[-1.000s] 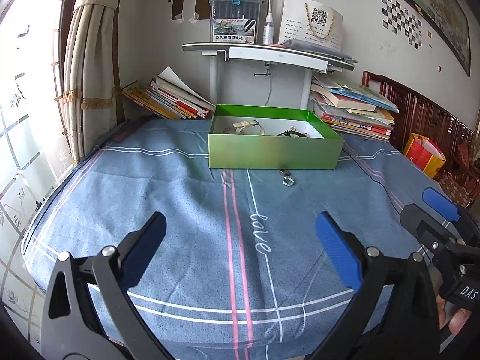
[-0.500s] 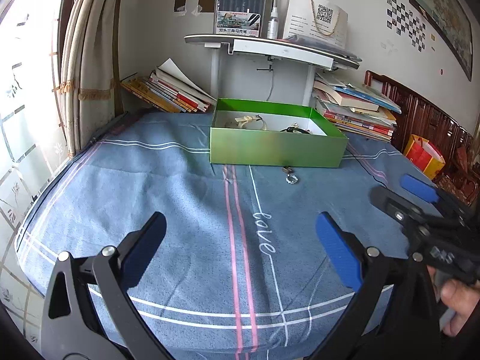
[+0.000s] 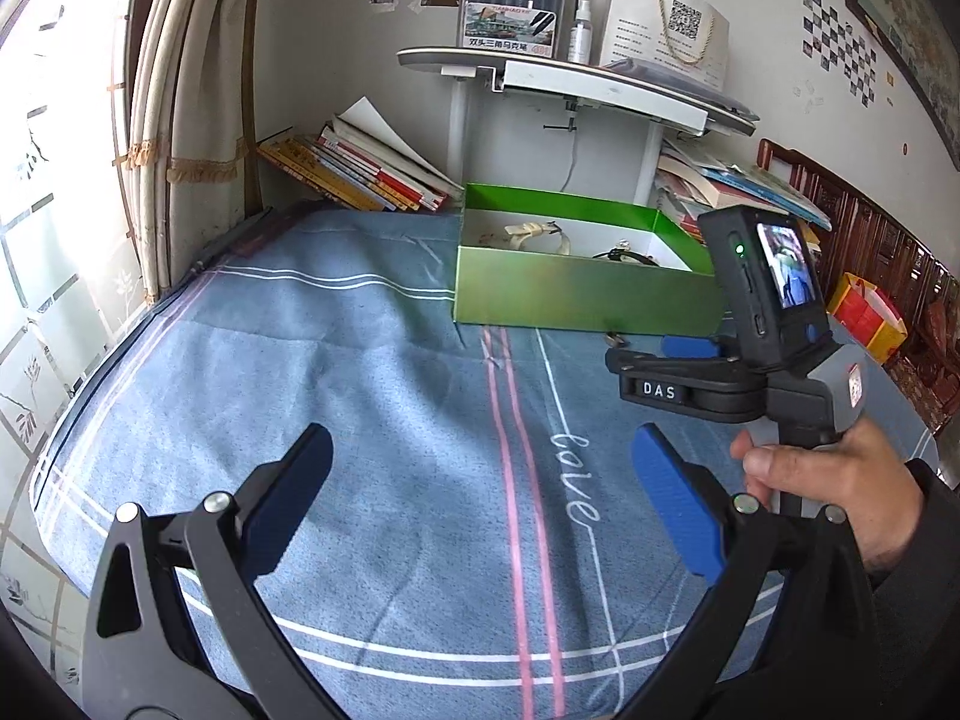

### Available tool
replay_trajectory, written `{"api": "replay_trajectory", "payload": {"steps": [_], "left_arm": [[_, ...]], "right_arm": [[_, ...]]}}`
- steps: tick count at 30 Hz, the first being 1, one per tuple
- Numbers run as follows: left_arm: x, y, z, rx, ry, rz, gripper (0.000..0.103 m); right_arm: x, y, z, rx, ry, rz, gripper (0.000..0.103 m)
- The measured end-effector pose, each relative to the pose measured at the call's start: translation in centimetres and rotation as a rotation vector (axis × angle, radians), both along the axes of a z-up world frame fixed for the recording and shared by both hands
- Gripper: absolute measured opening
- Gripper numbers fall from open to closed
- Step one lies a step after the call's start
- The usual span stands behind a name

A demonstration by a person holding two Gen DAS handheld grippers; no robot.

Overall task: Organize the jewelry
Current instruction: 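Grasp the silver studded ring with the right gripper while the left gripper grasps the dark ring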

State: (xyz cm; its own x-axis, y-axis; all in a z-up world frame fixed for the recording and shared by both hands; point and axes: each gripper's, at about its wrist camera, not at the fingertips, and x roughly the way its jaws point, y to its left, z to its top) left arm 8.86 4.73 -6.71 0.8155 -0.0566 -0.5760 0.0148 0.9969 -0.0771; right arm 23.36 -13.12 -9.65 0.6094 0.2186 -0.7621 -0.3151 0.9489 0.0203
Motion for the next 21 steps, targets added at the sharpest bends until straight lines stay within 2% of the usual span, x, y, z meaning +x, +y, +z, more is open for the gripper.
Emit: {"api": "replay_trajectory", "payload": {"steps": [5, 8, 10, 14, 18, 21], "left_arm": [[0.8, 0.4, -0.3, -0.006, 0.014, 0.006, 0.099], [1.5, 0.2, -0.4, -0.006, 0.024, -0.001, 0.099], [1.9, -0.1, -0.5, -0.002, 0.032, -0.008, 0.099], [3.7, -1.3, -0.9, -0.002, 0.057, -0.038, 0.099], [6.5, -3.8, -1.3, -0.017, 0.100, -0.072, 0.099], [9.5, -6.8, -1.7, -0.026, 0.124, -0.110, 0.098]], "right_arm": [[1.0, 0.4, -1.0, -0.005, 0.028, 0.009, 0.036], [1.4, 0.1, -1.1, 0.004, 0.031, -0.001, 0.032], [1.4, 0.0, -1.1, 0.007, 0.028, 0.003, 0.021], [0.2, -1.2, -0.4, 0.060, 0.006, -0.003, 0.021], [-2.9, -5.8, 2.0, 0.190, -0.061, -0.065, 0.021], [-4.8, -9.0, 3.3, 0.248, -0.099, -0.107, 0.021]]}}
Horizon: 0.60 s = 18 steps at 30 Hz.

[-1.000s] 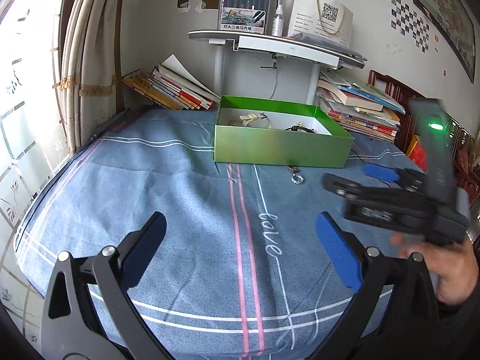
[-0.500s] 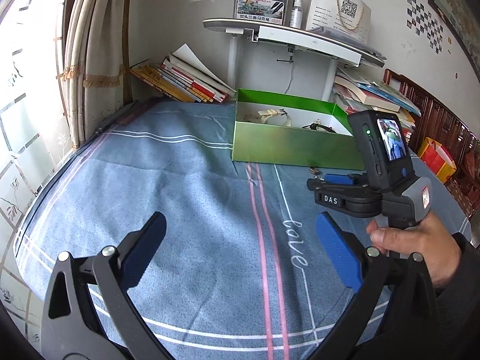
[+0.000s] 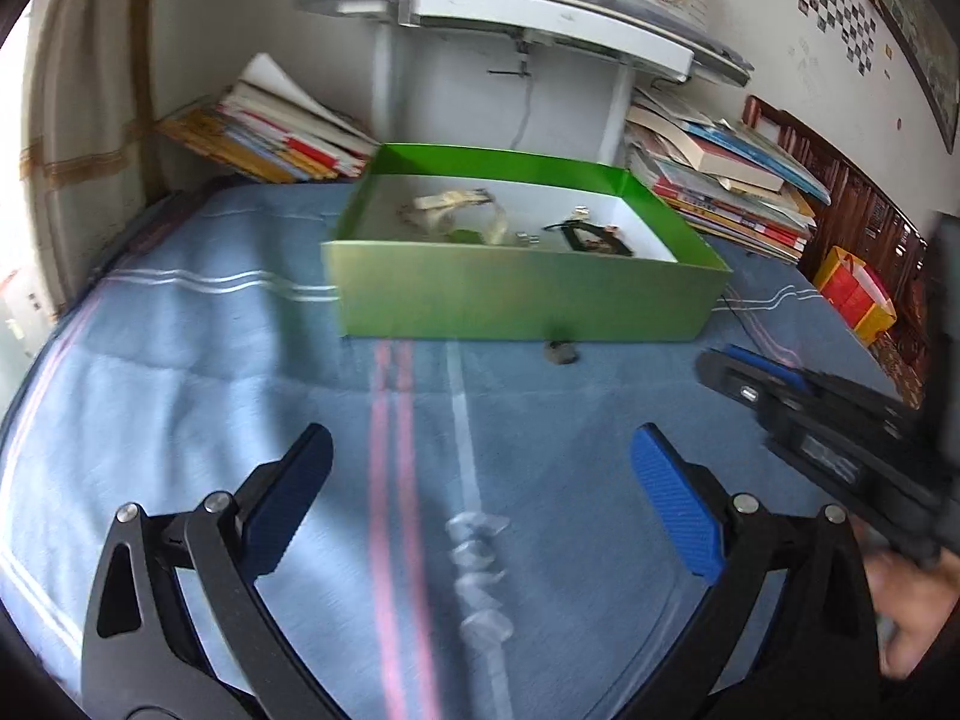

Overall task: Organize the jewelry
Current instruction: 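Grasp the silver studded ring with the right gripper while the left gripper grasps the dark ring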

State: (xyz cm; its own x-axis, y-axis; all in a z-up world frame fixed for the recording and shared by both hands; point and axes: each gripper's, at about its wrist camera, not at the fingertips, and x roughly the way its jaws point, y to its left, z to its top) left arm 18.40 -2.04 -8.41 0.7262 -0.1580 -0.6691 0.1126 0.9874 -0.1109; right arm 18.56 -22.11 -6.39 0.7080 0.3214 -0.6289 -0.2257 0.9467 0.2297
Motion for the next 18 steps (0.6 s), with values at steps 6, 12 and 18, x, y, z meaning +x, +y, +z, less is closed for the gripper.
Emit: {"api": "replay_trajectory", "payload": {"steps": [6, 12, 18], "left_arm": [[6.7, -5.9, -2.2, 0.065, 0.081, -0.030, 0.069], [10.2, -6.9, -5.0, 0.100, 0.179, -0.003, 0.045], [10.5, -7.3, -5.2, 0.128, 0.145, -0.007, 0.039]], "right_arm": [[-1.8, -3.7, 0.7, 0.021, -0.013, -0.032, 0.021], [-1.9, -4.7, 0.0, 0.050, -0.002, -0.010, 0.021], [-2.4, -4.4, 0.0, 0.077, -0.008, 0.032, 0.021]]}}
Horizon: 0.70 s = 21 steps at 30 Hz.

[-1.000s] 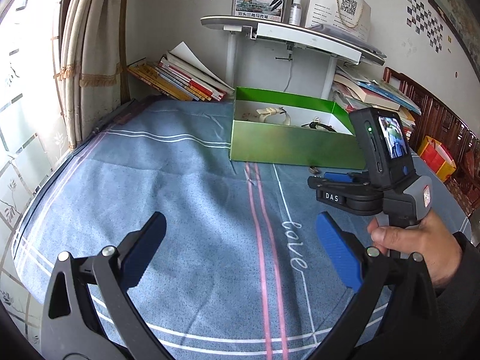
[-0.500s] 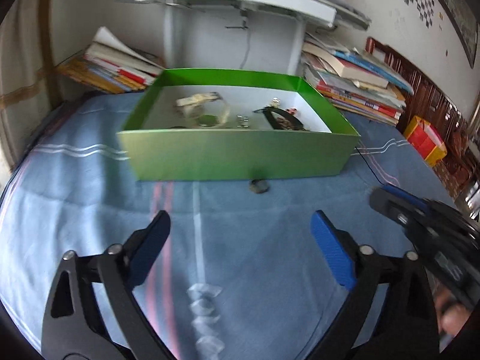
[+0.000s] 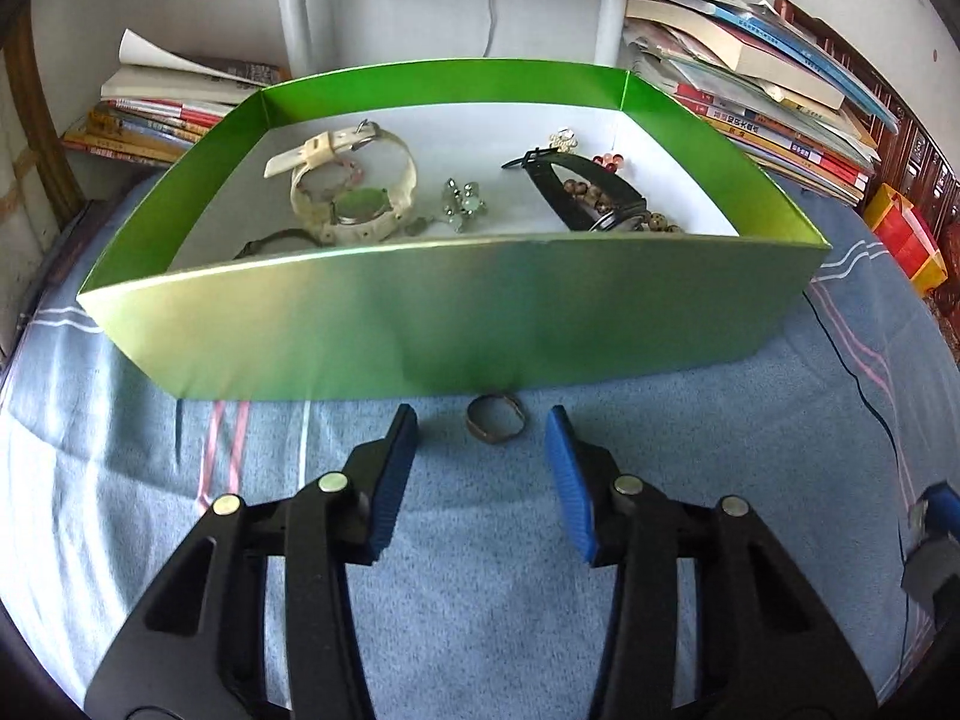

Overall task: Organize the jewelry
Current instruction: 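Grasp the silver studded ring with the right gripper while the left gripper grasps the dark ring, then lift both rings above the bed toward the green box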

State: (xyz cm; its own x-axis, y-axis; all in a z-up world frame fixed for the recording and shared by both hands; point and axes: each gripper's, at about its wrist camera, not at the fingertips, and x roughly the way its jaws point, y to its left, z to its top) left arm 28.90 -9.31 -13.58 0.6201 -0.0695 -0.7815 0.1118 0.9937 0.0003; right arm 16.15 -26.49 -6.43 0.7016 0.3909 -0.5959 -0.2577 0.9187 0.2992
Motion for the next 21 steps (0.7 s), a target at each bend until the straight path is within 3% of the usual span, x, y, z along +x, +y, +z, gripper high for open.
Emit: {"api": "replay_trajectory", "payload": {"steps": [2, 9, 21], "left_arm": [[0.0, -0.2, 0.0, 0.005, -0.008, -0.013, 0.020], [-1.8, 1.0, 0.6, -0.063, -0.013, -0.035, 0.019], [-16.1, 6.4, 8.2, -0.046, -0.229, 0.004, 0.020]], "right_arm": [[-0.3, 0.1, 0.0, 0.004, 0.000, 0.009, 0.021], [-1.6, 0.0, 0.7, 0.005, -0.016, 0.015, 0.021], [-6.5, 3.0, 3.8, -0.015, -0.120, 0.059, 0.021]]}}
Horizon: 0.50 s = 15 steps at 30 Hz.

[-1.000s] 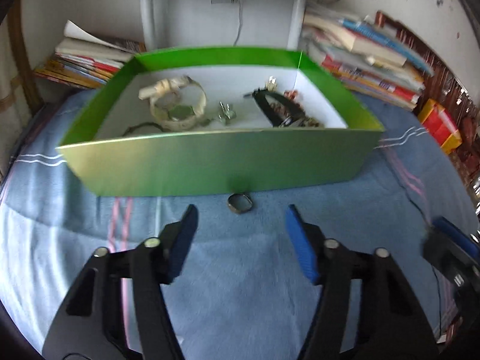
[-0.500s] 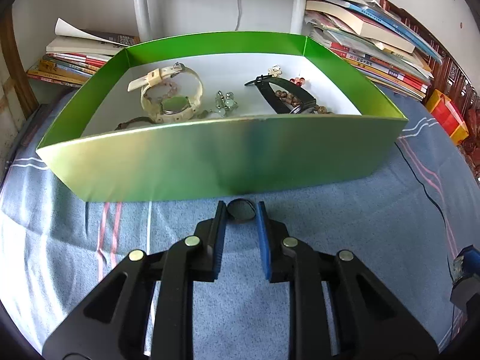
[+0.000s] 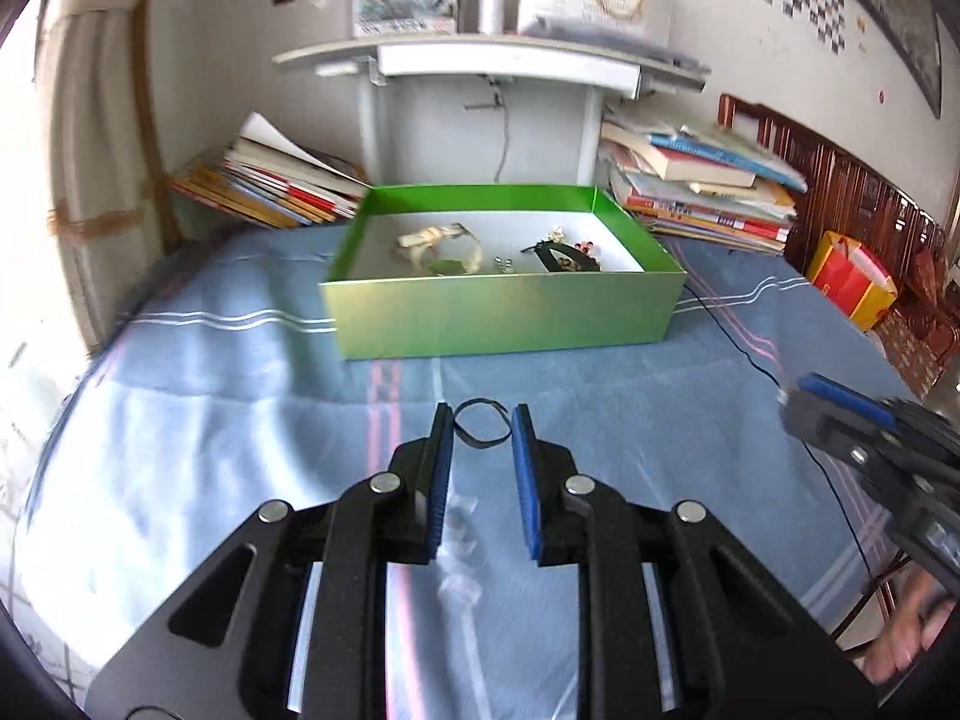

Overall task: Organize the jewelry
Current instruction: 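Lift both rings above the bed toward the green box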

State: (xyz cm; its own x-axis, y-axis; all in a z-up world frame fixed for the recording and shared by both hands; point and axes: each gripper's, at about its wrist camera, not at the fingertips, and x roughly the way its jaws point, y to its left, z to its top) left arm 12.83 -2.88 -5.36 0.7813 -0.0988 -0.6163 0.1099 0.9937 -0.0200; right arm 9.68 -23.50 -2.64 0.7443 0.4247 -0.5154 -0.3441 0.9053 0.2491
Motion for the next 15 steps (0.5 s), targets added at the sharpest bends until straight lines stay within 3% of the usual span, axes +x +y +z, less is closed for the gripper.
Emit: {"api": "replay_trajectory", "payload": {"steps": [6, 15], "left_arm": [[-4.3, 2.8, 0.8, -0.026, -0.026, 0.023, 0.020], [-6.5, 3.6, 1.2, -0.041, -0.039, 0.007, 0.020]], "right_arm": [[-2.3, 1.4, 0.4, -0.031, -0.029, -0.010, 0.021], [-4.1, 1.6, 0.9, -0.038, -0.046, -0.032, 0.021]]}}
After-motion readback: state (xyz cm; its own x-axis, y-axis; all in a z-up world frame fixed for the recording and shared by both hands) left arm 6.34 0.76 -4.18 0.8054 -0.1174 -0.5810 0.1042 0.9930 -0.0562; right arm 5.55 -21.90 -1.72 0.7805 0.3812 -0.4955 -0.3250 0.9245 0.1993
